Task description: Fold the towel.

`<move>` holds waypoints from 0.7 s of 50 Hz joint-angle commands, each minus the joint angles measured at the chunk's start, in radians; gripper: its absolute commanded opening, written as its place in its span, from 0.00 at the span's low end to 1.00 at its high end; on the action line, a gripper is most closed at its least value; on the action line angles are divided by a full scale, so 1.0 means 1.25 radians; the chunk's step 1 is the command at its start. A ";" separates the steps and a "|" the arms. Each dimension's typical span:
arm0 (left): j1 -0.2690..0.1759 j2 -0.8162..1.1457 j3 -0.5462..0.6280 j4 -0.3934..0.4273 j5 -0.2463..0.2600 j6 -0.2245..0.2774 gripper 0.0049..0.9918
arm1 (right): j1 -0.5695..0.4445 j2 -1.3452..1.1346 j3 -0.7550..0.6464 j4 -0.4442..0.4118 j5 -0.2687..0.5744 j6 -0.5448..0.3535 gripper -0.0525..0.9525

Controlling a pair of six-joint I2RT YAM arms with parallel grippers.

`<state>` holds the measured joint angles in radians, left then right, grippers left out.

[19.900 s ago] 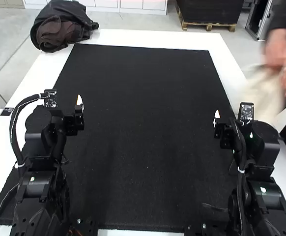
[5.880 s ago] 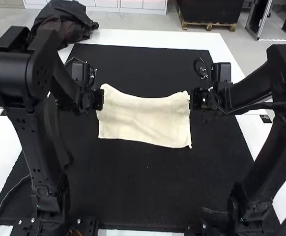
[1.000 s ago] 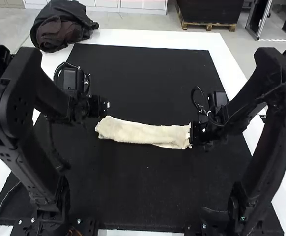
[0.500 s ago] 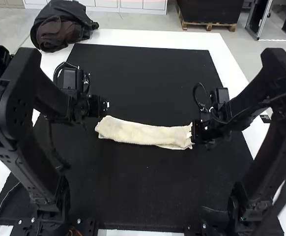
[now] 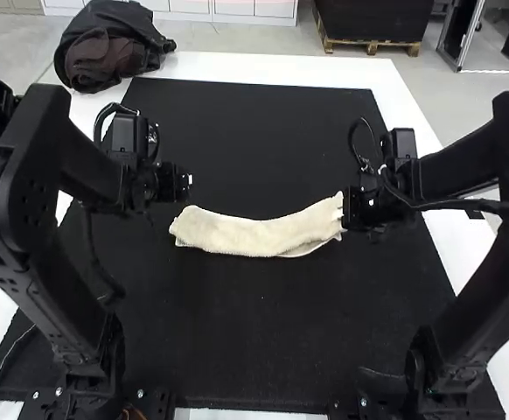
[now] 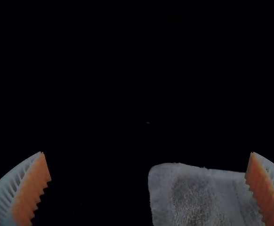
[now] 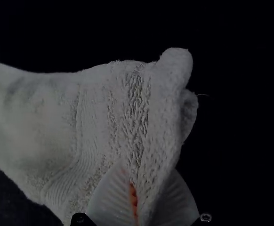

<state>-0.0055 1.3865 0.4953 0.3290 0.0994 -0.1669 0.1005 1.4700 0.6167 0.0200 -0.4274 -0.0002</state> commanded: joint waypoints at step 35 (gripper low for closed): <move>0.058 -0.029 0.037 -0.009 -0.073 -0.005 0.98 | 0.219 0.001 0.086 0.036 -0.043 0.111 0.03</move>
<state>0.0559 1.3861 0.5034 0.3149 0.0216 -0.1665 0.3290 1.4544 0.6846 0.0406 -0.4686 0.1005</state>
